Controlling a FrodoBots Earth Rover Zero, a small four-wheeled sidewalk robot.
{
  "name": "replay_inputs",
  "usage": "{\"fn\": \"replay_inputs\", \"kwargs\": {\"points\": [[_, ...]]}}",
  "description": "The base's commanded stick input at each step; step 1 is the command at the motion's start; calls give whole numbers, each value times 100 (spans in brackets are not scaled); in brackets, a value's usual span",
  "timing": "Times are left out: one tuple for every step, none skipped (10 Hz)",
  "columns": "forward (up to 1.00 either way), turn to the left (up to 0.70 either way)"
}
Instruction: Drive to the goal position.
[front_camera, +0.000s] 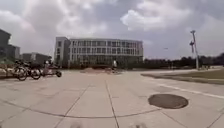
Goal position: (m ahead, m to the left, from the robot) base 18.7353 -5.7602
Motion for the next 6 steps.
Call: {"fn": "replay_inputs", "kwargs": {"points": [[60, 0], [60, 0], [60, 0], [60, 0], [60, 0], [60, 0]]}}
